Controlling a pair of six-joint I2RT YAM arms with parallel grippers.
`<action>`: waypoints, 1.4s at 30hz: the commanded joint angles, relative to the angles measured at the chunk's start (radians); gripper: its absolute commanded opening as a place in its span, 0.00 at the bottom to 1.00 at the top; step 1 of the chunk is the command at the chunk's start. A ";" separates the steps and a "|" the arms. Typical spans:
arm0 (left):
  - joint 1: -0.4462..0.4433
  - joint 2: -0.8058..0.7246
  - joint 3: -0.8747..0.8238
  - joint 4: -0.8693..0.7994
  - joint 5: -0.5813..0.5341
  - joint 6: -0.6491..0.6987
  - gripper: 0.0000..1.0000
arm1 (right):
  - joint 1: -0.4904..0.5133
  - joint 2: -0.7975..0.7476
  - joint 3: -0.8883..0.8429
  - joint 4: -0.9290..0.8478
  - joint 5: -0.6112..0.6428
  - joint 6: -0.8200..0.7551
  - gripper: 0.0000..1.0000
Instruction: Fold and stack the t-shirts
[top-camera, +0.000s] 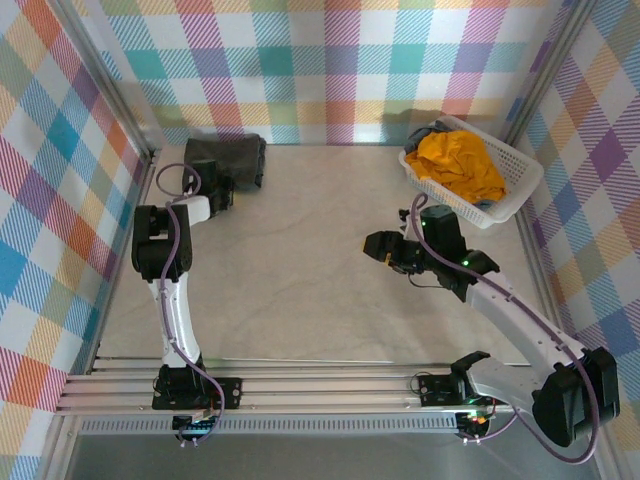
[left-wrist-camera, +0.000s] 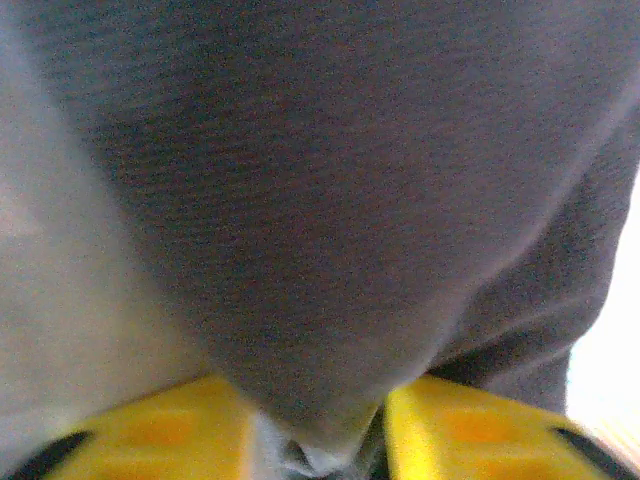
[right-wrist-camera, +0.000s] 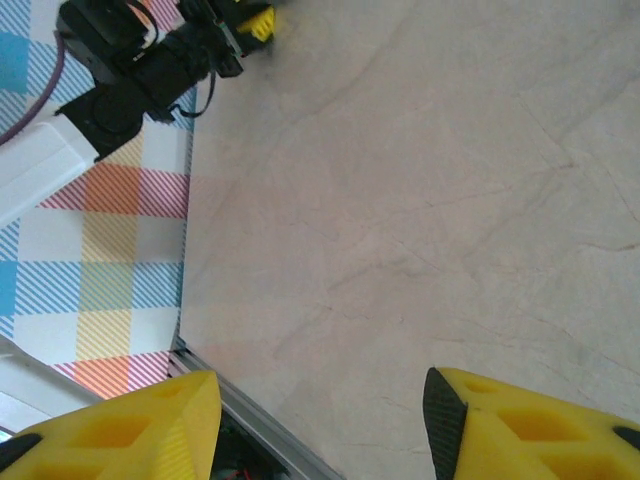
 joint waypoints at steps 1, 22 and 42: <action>-0.007 -0.139 -0.076 -0.031 0.040 0.089 1.00 | -0.013 -0.035 0.043 -0.020 0.040 -0.034 0.60; -0.099 -1.495 -0.946 -0.344 -0.493 1.004 1.00 | -0.101 -0.463 -0.274 0.081 0.920 -0.631 1.00; -0.078 -0.774 -1.026 0.466 -0.318 1.201 1.00 | -0.512 0.069 -0.560 0.951 0.425 -0.660 1.00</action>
